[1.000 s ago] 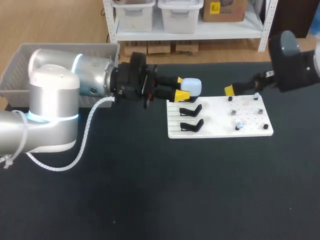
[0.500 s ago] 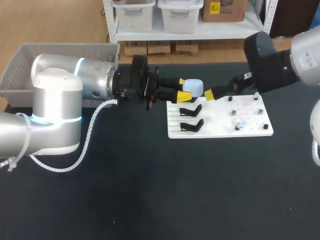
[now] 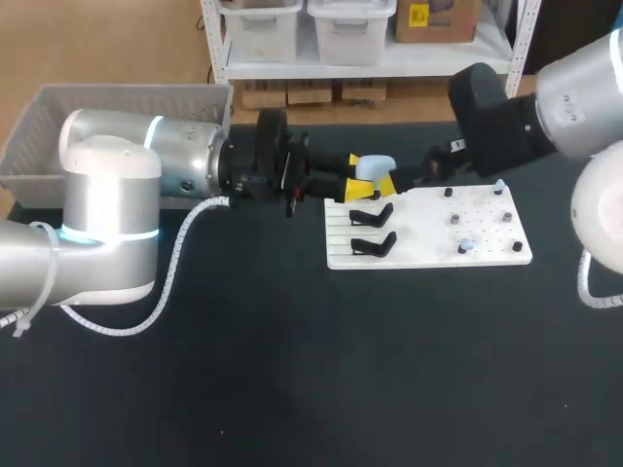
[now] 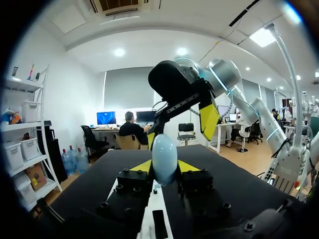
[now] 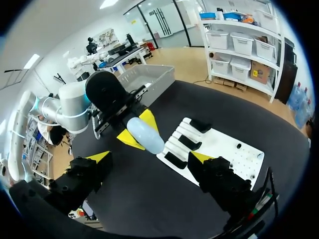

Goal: Pick up each earbud case from the left stands, insert the matching earbuds, close the lid, and place the case in the box.

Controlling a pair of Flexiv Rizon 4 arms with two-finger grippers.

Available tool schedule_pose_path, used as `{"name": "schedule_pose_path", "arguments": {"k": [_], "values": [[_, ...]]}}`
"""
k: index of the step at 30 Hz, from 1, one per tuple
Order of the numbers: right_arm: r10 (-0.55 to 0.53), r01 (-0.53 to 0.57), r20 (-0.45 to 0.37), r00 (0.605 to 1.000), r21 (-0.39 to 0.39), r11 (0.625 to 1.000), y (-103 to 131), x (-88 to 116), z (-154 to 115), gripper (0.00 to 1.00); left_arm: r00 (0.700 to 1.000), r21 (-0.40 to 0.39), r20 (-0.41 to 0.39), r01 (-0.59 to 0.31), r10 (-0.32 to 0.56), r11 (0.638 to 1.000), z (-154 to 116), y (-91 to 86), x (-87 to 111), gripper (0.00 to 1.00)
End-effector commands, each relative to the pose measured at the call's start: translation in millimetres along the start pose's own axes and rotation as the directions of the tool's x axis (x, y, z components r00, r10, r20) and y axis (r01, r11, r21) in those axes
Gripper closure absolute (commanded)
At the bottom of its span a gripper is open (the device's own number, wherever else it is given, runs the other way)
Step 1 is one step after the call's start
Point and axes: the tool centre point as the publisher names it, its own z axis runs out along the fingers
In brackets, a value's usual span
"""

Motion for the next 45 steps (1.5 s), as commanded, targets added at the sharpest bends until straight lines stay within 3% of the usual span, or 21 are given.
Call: {"name": "schedule_pose_path", "arguments": {"k": [1,20,37,41,45], "values": [[0.001,-0.002,-0.009,1.000,-0.037,0.999,-5,-5,7,0.00,1.000,-0.007,0.001,-0.003,0.003,1.000,0,-1.9,0.5,1.00],[0.020,-0.021,-0.031,0.999,-0.032,0.999,-15,-10,20,0.00,1.000,-0.007,0.001,-0.003,0.003,1.000,0,-1.9,0.5,1.00],[0.046,-0.046,0.019,0.999,-0.012,0.999,-25,-24,12,0.00,1.000,-0.007,0.001,-0.003,0.003,1.000,0,-1.9,0.5,1.00],[0.024,-0.025,0.060,0.998,0.014,1.000,-25,-36,2,0.00,1.000,-0.007,0.001,-0.003,0.003,1.000,0,-1.9,0.5,1.00],[-0.053,0.044,0.087,0.995,0.105,0.993,-27,-50,-12,0.00,1.000,-0.007,0.001,-0.003,0.003,1.000,0,-1.9,0.5,1.00]]}}
